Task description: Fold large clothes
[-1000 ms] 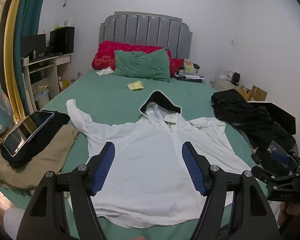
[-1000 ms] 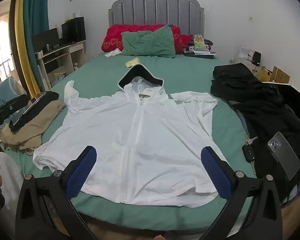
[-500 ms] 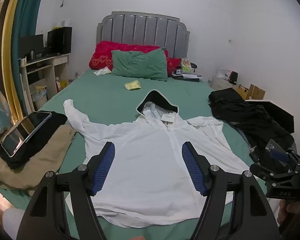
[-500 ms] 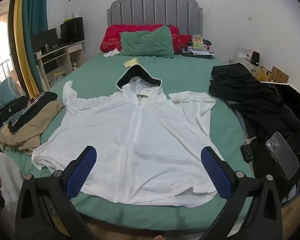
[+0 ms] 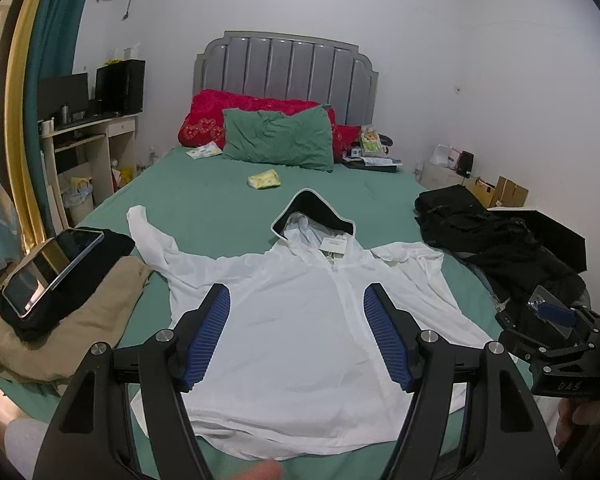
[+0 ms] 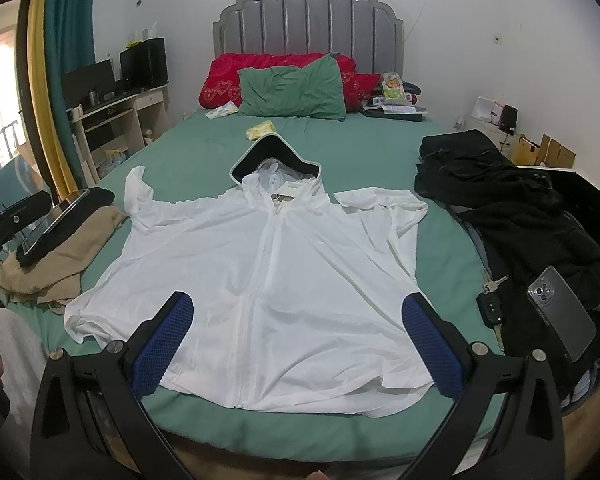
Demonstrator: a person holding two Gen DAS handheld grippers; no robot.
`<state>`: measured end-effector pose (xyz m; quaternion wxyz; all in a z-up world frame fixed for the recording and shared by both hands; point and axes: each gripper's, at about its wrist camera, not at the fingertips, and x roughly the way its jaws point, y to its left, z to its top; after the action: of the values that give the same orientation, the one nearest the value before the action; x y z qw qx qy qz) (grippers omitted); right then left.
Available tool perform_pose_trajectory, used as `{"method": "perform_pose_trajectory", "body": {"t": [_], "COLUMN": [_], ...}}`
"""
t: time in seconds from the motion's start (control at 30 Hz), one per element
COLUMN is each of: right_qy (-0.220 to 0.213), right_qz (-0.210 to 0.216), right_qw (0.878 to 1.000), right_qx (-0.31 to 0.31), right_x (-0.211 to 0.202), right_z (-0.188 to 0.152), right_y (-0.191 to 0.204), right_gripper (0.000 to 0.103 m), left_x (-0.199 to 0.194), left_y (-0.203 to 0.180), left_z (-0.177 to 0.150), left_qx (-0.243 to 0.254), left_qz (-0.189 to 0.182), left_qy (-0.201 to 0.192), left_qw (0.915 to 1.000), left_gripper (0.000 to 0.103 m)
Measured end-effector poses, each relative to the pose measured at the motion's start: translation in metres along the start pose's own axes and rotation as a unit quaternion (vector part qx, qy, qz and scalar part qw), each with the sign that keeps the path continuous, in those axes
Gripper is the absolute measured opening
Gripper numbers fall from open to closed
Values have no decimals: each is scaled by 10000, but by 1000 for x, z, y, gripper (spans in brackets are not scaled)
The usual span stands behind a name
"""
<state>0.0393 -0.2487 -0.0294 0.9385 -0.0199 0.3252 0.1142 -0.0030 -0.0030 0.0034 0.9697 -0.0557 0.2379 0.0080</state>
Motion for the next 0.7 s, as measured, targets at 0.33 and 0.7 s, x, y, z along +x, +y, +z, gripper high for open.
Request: {"method": "perform_pose_trajectory", "body": {"t": [0.33,0.7], "right_qy": [7,-38], "right_qz": [25,-5], "right_qw": [10000,10000], "right_qx": [-5,3], "right_x": [5,3], "right_z": [1,5], "right_y": [0,-3], "right_gripper": [103,103], "left_x": [2,3], "left_y": [0,-3], "left_z": [2,1], "left_qx": [-91,-30], "left_qz": [-73,17], "left_qy": [45,34], "left_qw": [9999,10000], "left_gripper": [73,73]}}
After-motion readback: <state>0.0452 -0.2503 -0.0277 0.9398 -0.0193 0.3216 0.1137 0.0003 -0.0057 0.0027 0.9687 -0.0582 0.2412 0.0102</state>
